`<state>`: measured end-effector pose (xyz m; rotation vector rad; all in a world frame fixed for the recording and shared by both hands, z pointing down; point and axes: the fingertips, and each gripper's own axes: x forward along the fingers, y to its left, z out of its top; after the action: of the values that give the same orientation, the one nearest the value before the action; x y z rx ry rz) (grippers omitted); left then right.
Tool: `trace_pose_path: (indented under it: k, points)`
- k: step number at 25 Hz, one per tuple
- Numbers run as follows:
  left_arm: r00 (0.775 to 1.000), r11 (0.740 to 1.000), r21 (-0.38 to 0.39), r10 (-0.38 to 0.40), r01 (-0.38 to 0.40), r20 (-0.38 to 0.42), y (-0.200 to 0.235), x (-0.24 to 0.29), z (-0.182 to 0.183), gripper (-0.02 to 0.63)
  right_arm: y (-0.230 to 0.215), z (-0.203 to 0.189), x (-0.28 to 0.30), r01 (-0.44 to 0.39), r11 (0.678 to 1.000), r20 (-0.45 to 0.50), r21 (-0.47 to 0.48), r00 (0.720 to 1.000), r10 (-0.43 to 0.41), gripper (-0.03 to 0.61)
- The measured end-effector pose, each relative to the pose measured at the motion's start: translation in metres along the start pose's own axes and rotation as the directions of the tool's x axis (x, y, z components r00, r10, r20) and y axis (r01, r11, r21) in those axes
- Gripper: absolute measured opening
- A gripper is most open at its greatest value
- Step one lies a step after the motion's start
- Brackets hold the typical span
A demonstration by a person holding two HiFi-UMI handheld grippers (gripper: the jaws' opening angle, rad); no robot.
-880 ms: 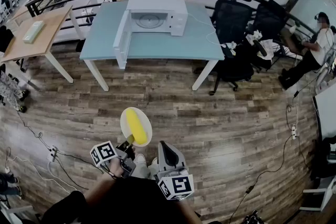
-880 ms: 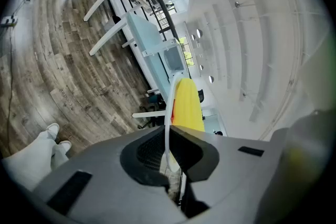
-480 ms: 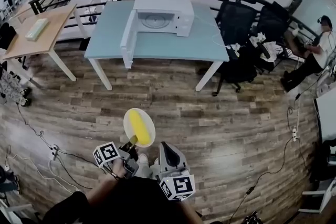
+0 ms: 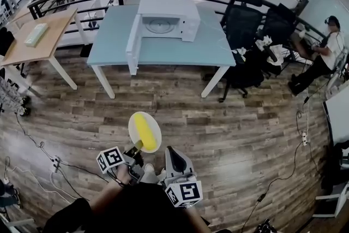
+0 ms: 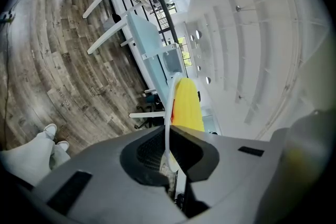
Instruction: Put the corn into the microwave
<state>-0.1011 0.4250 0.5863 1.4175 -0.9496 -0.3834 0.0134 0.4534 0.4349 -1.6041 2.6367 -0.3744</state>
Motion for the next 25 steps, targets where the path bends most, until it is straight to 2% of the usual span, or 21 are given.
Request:
trace_pose_path:
  k: [13, 25]
  points:
    - [0.999, 1.0, 0.019, -0.004, 0.005, -0.035, 0.004, 0.001, 0.019, 0.018, 0.006, -0.003, 0.015, 0.053, 0.999, 0.022, 0.015, 0.998, -0.053, 0.008]
    - [1.0, 1.0, 0.024, -0.007, 0.008, -0.027, -0.001, 0.033, 0.041, 0.018, -0.021, 0.0, 0.043, 0.055, 0.998, 0.031, 0.016, 0.998, -0.055, 0.008]
